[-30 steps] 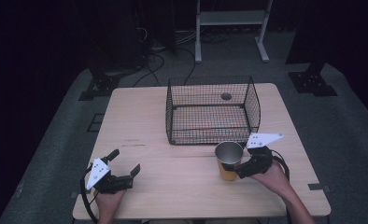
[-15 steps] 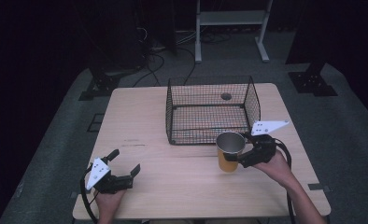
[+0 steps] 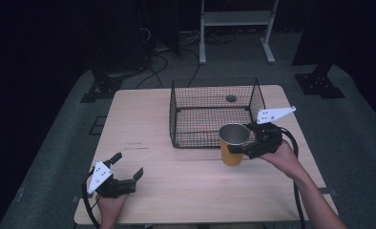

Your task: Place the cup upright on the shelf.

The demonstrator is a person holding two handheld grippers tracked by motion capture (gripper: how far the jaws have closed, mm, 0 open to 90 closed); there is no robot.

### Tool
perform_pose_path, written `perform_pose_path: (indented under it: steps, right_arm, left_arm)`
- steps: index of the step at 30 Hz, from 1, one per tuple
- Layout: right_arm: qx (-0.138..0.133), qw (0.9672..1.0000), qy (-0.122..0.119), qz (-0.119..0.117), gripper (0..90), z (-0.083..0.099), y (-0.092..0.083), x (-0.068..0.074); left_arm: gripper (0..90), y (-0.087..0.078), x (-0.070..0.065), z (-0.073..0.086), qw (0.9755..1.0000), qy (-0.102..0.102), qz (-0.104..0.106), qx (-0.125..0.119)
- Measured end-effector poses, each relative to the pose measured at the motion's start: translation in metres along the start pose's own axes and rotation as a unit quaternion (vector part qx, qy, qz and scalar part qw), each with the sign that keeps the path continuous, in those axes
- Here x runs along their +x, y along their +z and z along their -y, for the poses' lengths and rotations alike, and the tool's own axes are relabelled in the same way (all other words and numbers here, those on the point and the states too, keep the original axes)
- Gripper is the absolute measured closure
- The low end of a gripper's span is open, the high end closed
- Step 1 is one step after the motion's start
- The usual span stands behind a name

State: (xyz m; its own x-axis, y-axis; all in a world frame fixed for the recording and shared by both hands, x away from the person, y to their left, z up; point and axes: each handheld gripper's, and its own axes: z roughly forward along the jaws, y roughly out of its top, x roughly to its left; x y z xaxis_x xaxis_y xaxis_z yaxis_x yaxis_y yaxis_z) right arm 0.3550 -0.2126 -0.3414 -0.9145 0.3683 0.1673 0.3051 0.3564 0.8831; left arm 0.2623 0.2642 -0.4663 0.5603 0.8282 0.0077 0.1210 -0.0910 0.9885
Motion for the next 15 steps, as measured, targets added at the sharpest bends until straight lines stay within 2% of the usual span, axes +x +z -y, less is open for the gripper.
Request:
perform_pose_path:
  steps: [7,15]
  right_arm:
    - [0.012,0.9999,-0.004,-0.005,12.2,-0.017,0.006,-0.009]
    - [0.012,0.9998,-0.004,-0.013,12.2,-0.033,0.011,-0.018]
  left_arm:
    - [0.8,0.0,0.0,0.0,1.0,0.0,0.001,0.0]
    - [0.8,0.0,0.0,0.0,1.0,-0.001,0.002,-0.001]
